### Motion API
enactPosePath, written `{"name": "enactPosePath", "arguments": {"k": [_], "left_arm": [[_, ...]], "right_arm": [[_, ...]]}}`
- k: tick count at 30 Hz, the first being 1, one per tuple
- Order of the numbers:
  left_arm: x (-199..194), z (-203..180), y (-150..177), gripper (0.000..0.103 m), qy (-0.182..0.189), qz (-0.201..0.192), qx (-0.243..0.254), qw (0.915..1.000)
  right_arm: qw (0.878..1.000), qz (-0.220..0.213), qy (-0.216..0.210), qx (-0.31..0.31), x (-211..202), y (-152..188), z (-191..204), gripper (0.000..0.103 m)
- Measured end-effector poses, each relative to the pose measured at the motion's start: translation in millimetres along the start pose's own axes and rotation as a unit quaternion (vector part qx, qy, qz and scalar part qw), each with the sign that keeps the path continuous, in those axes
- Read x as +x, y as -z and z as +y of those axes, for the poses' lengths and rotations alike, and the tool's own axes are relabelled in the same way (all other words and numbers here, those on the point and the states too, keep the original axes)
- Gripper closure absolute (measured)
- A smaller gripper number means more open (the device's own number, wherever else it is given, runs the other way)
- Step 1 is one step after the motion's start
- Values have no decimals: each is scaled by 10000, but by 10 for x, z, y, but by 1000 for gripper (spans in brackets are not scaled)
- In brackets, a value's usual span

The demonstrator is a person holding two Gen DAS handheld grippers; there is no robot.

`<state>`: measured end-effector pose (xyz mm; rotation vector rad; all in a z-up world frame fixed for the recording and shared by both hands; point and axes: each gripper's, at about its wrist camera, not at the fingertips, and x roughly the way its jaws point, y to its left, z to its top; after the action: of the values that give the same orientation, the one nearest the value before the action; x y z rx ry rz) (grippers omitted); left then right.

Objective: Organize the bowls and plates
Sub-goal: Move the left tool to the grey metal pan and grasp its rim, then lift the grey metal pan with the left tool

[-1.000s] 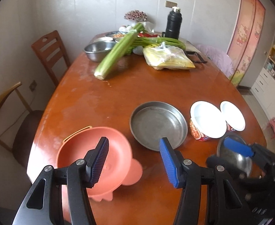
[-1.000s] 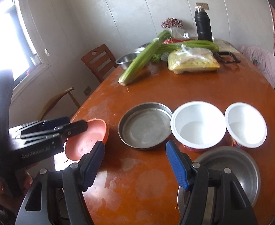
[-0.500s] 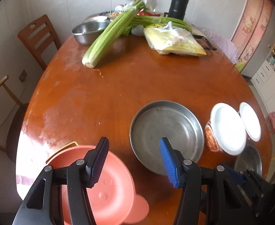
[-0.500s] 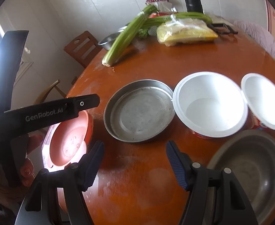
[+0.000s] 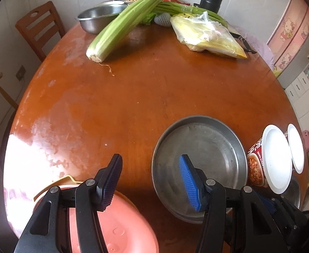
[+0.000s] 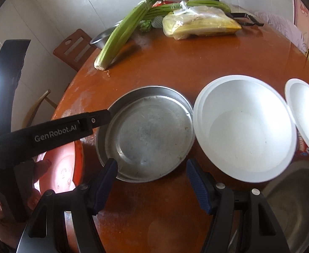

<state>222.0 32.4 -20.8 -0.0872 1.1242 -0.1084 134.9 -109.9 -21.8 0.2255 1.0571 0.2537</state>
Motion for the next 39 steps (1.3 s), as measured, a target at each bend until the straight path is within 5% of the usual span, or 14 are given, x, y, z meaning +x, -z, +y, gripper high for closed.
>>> {"name": "enactPosePath", "arguments": {"k": [9, 11, 12, 39], "left_arm": [[180, -31, -27, 53, 78, 193, 20, 9998], [236, -46, -16, 78, 180, 307, 39, 9994], [261, -58, -8, 82, 237, 383, 70, 9990], [-333, -179, 222, 78, 93, -243, 259, 9993]], "right_arm": [[9997, 153, 206, -4, 178, -78, -10, 40], [9996, 140, 234, -17, 184, -96, -10, 40], [9996, 129, 231, -24, 186, -104, -13, 41], [9992, -305, -37, -249, -234, 74, 100, 42]]}}
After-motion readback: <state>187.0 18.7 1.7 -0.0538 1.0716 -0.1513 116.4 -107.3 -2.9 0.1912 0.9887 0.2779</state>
